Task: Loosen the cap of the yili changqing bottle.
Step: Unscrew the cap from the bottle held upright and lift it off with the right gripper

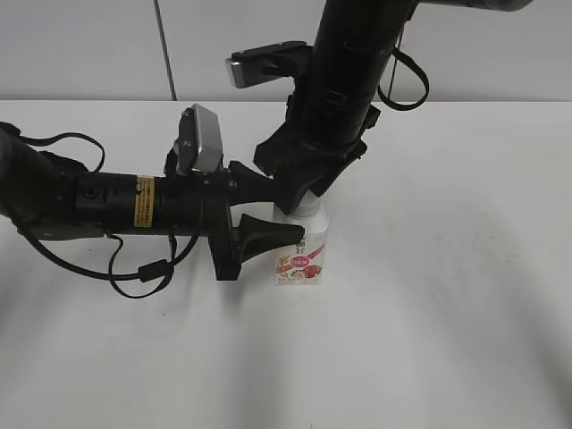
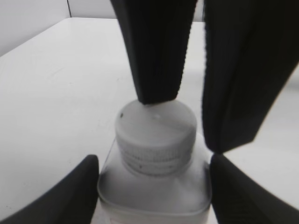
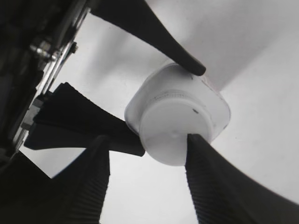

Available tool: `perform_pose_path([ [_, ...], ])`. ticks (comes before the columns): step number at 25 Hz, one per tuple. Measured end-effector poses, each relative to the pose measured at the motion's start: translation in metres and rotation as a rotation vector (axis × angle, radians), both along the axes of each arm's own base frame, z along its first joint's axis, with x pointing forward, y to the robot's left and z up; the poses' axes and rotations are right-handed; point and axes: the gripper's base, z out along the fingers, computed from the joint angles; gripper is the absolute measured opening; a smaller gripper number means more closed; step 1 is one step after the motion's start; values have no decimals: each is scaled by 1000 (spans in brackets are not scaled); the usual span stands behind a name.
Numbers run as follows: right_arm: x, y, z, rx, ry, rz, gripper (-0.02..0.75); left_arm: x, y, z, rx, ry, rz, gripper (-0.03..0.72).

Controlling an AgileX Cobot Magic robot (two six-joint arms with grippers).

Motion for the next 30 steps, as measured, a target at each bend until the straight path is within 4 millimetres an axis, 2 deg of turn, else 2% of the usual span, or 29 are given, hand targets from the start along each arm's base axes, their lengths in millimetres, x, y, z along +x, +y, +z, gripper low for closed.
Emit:
perform_pose_path([
  [6, 1, -1, -1, -11, -4, 1, 352, 0, 0, 0, 0, 0, 0, 439],
  [9, 2, 0, 0, -15, -12, 3, 344, 0, 0, 0, 0, 0, -1, 439],
  [11, 4, 1, 1, -12, -18, 4, 363, 0, 0, 0, 0, 0, -1, 439],
  [16, 9, 3, 13, -1, -51, 8, 473, 0, 0, 0, 0, 0, -1, 439],
  [25, 11, 1, 12, -34, -66, 16, 491, 0, 0, 0, -1, 0, -1, 439],
  [30, 13, 3, 0, -47, -41, 12, 491, 0, 0, 0, -1, 0, -1, 439],
])
